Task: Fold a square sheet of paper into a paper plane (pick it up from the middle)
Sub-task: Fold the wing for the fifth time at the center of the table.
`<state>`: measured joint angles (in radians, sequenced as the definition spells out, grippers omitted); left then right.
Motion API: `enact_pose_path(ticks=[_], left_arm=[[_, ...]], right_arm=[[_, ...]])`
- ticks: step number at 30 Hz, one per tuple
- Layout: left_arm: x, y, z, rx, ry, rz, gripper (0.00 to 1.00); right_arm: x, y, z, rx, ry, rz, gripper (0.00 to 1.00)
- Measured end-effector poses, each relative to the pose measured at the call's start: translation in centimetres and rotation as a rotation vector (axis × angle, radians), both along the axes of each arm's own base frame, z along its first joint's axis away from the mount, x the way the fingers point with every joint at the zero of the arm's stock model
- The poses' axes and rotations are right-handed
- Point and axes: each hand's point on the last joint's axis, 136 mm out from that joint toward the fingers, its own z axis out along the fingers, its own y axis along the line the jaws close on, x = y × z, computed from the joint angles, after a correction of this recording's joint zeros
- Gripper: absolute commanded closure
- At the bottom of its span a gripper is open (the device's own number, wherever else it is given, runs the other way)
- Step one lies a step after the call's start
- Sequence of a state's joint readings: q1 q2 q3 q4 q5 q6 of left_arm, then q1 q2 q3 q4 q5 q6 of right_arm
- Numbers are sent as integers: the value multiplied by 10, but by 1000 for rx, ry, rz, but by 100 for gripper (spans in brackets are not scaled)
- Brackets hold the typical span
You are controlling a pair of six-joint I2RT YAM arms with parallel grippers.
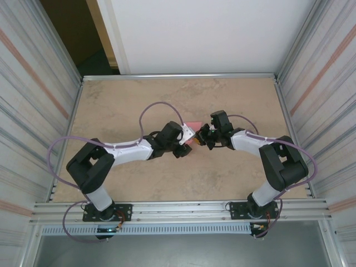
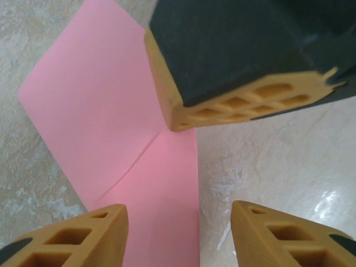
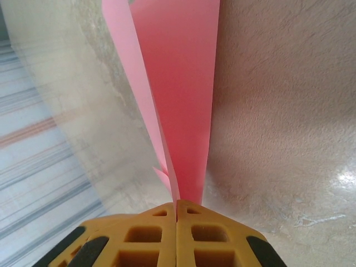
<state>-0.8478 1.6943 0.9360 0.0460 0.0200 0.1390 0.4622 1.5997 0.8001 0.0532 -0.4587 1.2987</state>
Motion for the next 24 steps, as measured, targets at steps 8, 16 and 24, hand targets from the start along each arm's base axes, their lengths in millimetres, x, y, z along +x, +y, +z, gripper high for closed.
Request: enact_pose_path(ticks=[8,16,24], left_arm=[[6,-4,-15,65,-74,-34,59],[12,3,-20,92,-117,-10,74],[12,2,-21,85,-122,-13,84]], right_arm=[[-1,0,1,11,11,0,92],[-1,-1,1,17,17,-2,82],[1,-16,-1,-12,26,-27,38]])
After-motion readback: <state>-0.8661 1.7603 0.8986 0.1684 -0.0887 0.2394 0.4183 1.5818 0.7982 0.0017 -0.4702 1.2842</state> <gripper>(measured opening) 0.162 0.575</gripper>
